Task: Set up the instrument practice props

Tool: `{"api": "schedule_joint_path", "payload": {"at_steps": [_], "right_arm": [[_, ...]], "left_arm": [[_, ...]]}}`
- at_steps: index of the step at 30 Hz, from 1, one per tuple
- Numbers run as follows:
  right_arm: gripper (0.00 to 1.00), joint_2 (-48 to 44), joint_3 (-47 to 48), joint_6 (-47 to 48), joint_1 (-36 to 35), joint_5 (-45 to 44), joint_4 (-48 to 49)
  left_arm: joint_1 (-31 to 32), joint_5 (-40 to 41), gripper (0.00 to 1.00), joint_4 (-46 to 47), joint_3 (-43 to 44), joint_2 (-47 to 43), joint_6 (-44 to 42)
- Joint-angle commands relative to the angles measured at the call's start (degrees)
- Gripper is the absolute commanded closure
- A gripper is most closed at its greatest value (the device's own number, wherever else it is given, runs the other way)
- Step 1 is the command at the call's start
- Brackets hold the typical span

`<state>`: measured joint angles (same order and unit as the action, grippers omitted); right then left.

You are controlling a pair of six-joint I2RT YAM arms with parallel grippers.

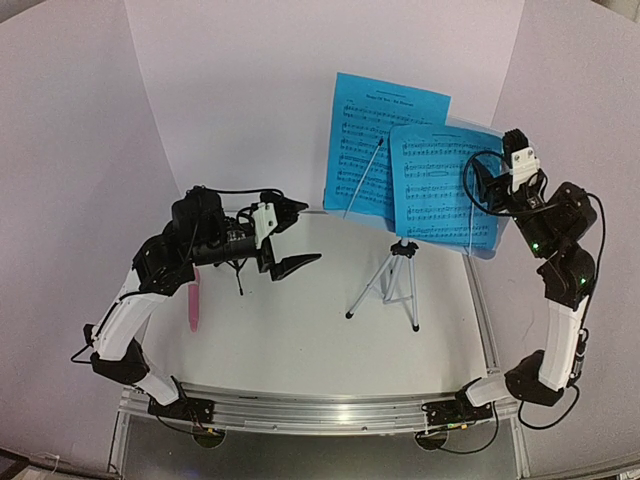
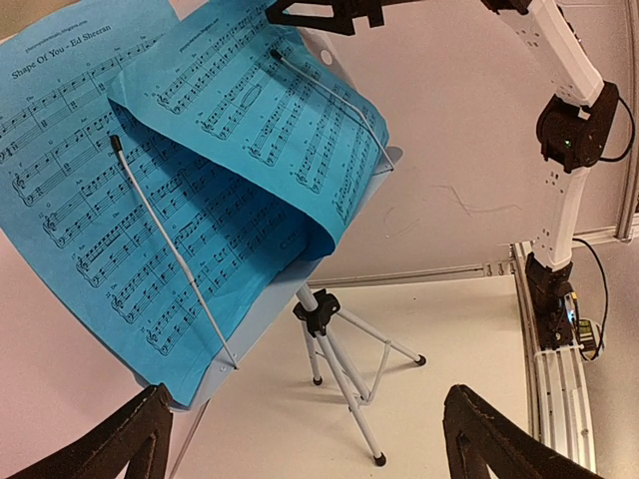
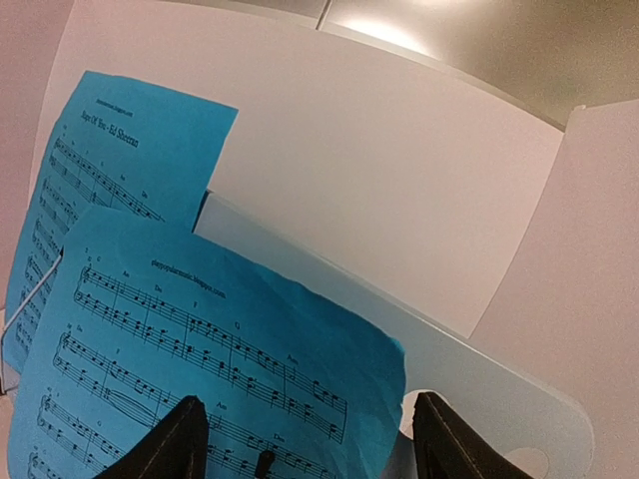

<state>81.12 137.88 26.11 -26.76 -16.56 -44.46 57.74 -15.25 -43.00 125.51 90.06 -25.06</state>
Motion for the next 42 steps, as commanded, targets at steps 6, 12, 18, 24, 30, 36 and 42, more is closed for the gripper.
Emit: {"api": "schedule_joint_path", "payload": {"at_steps": [6, 12, 18, 24, 30, 36, 42], "right_arm": [[0.55, 0.4, 0.3, 1.3, 0.1, -1.4, 2.7], [0.71, -0.5, -0.2, 0.8, 0.1, -2.0, 3.2], [0.99, -1.3, -1.5, 1.0, 0.1, -3.6, 3.4], [1.00, -2.6, -2.7, 1.2, 0.1, -6.3, 3.7], [1.00, -4.0, -3.4, 1.5, 0.1, -8.5, 3.8], [1.00, -4.4, -3.8, 3.2, 0.1, -12.4, 3.9], [1.00, -3.5, -2.8, 4.3, 0.1, -15.6, 5.8]], "left_arm": [[-0.2, 0.2, 0.06, 1.9, -0.6, -1.9, -0.4], [-0.2, 0.4, 0.06, 2.2, -1.9, -2.6, -0.7], [-0.2, 0.2, 0.06, 2.6, -1.7, -2.5, -1.1], [-0.2, 0.1, 0.06, 2.5, -2.0, -2.6, -1.0], [-0.2, -0.2, 0.06, 2.6, -2.0, -2.3, -0.6], [-0.2, -0.5, 0.06, 2.2, -1.7, -2.2, -0.3], [-0.2, -0.5, 0.06, 2.1, -1.9, -2.3, -0.2]]}}
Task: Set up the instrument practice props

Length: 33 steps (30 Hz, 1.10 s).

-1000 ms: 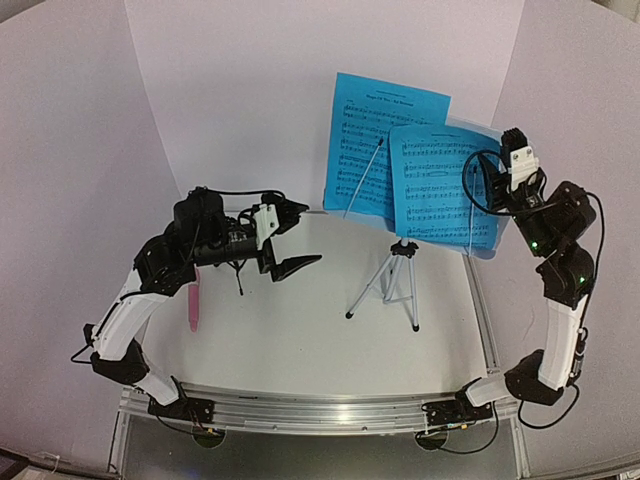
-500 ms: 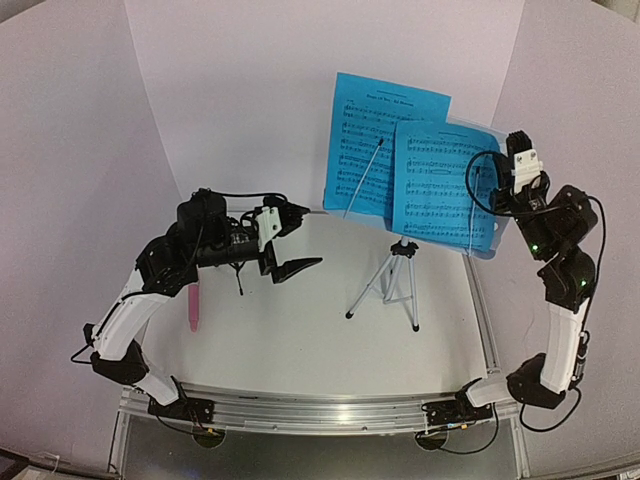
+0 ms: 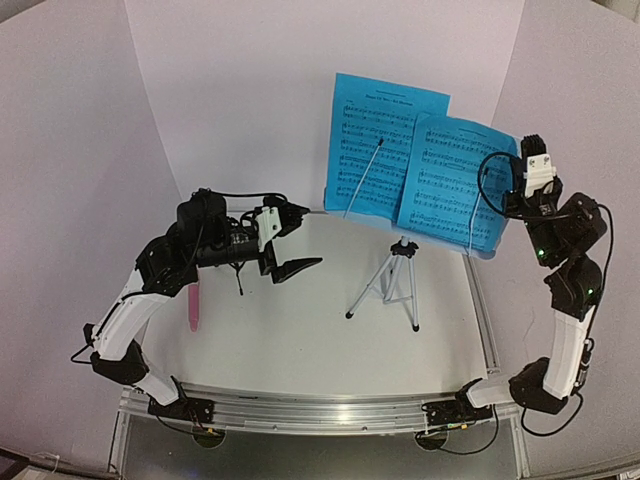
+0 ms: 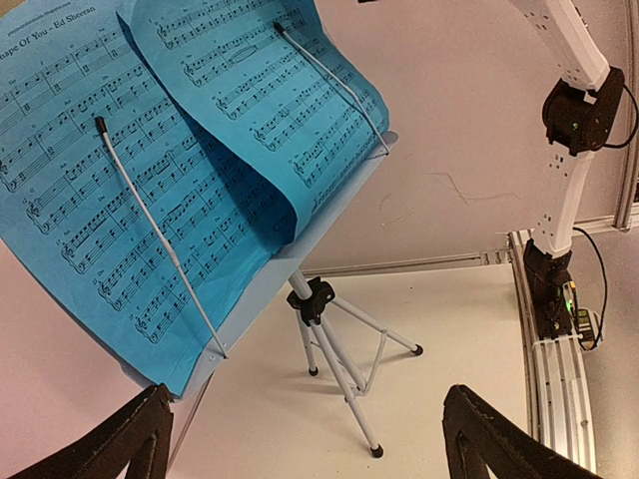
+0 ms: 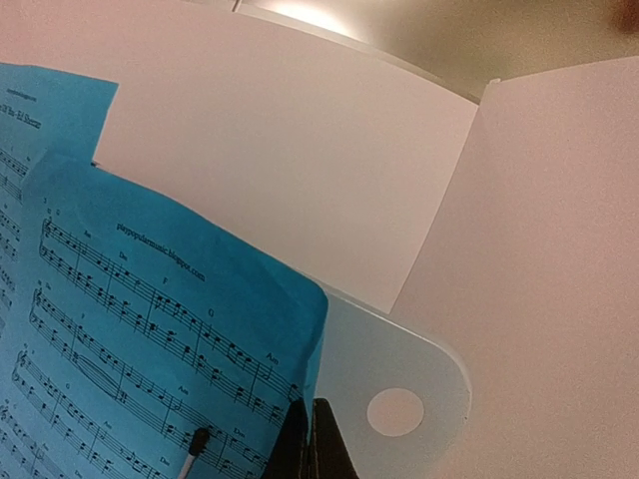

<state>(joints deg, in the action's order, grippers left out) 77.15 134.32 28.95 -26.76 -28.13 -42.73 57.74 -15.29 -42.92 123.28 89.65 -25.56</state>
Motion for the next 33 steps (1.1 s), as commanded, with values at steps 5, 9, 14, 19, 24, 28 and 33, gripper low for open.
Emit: {"api": "schedule_joint_path", "payload": {"at_steps": [5, 9, 14, 19, 24, 28, 33], "right_arm": [[1.00, -0.6, -1.3, 1.8, 0.1, -5.6, 7.4], [1.00, -2.3, -4.1, 1.3, 0.1, -6.0, 10.4], [1.00, -4.4, -8.4, 0.9, 0.1, -8.1, 13.9], [1.00, -4.0, -7.6, 0.8, 0.1, -9.5, 17.2], [1.00, -3.1, -8.1, 1.4, 0.1, -8.9, 17.7], [1.00, -3.6, -9.9, 1.3, 0.1, -8.5, 17.9], [1.00, -3.8, -10.3, 1.6, 0.1, -9.6, 19.6]], "left_arm": [[-0.2, -0.5, 0.06, 2.1, 0.0, -2.0, 0.2], [-0.2, -0.5, 0.06, 2.1, -0.2, -2.0, 0.1], [-0.2, -0.5, 0.06, 2.2, -0.1, -1.9, 0.1], [-0.2, -0.9, 0.06, 1.9, -0.4, -2.0, 0.2], [-0.2, -0.6, 0.06, 2.0, -0.7, -2.2, 0.2], [-0.2, -0.1, 0.06, 2.0, -1.2, -2.7, 0.1], [-0.2, -0.1, 0.06, 2.1, -1.4, -2.7, 0.1]]}}
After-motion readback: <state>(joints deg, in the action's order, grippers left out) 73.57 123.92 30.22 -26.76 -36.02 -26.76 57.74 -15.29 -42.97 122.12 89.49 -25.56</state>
